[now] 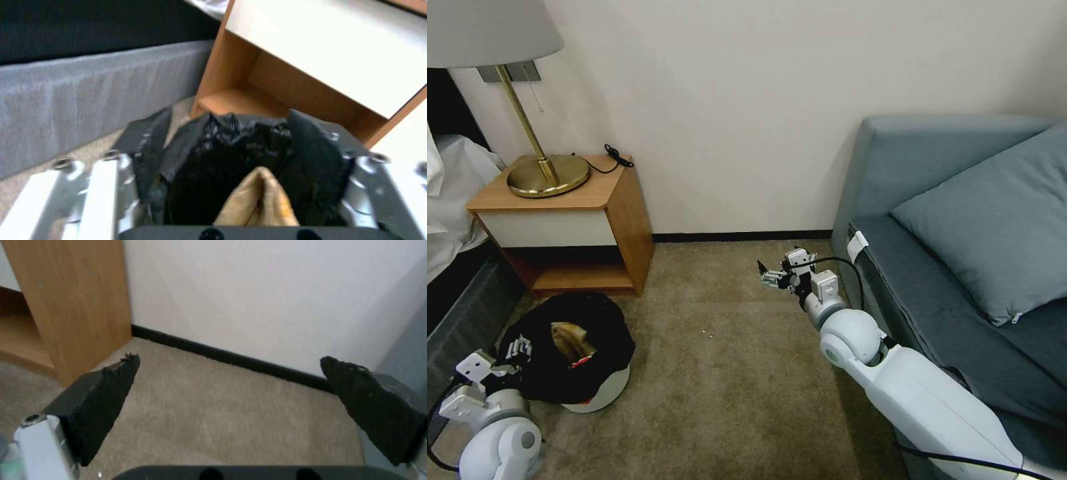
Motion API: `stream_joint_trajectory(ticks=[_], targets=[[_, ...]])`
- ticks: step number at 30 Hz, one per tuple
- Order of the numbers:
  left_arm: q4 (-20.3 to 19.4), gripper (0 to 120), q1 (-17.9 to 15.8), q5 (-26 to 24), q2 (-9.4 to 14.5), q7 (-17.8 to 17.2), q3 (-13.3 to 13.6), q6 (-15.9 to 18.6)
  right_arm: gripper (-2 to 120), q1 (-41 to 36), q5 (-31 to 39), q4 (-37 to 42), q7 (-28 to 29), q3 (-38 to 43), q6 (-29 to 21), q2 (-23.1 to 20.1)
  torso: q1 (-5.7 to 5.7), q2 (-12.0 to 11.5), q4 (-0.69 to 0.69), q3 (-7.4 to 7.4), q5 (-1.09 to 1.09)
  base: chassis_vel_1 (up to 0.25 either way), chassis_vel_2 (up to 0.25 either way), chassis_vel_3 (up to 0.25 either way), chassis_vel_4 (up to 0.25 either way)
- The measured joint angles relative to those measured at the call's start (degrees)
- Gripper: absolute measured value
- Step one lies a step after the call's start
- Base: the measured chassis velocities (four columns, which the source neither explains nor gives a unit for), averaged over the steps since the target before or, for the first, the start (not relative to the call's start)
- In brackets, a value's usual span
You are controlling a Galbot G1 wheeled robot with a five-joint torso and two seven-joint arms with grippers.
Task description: Pick up the trash bin, then pick up the garbage on the floor and place it into the trash bin.
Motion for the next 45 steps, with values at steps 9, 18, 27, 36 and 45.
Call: stream_joint_trajectory(ticks=[9,18,27,36,45], targets=[[-3.58,100,1.63,13.6,-1.11,1.07,0.02,-1.24,100,-5.57,8.01,6.62,5.54,4.81,-4.6,1.45,0.0,0.0,0.0,0.0,0.0,0.0,0.0,0.0,0.0],[-7.62,100,1.95,19.88,1.09,6.16,2.41,-0.35,100,-8.49,10.99,9.43,9.89,7.56,-6.03,3.7,0.0,0.0,0.0,0.0,0.0,0.0,0.0,0.0,0.0],[-11.0,100,1.62,24.45,3.67,8.75,7.4,3.69,100,-15.51,14.54,13.11,14.24,13.19,-7.03,4.96,0.0,0.0,0.0,0.0,0.01,0.0,0.0,0.0,0.0],[-13.48,100,-0.8,26.35,3.05,6.16,16.65,7.95,100,-20.27,15.32,15.54,15.21,17.63,-7.18,9.32,0.0,0.0,0.0,0.0,0.0,0.0,0.0,0.0,0.0],[-13.93,100,-1.07,26.96,2.53,5.6,18.89,8.95,100,-25.08,17.28,17.77,14.49,20.87,-5.54,11.29,0.0,0.0,0.0,0.0,0.0,0.0,0.0,0.0,0.0]])
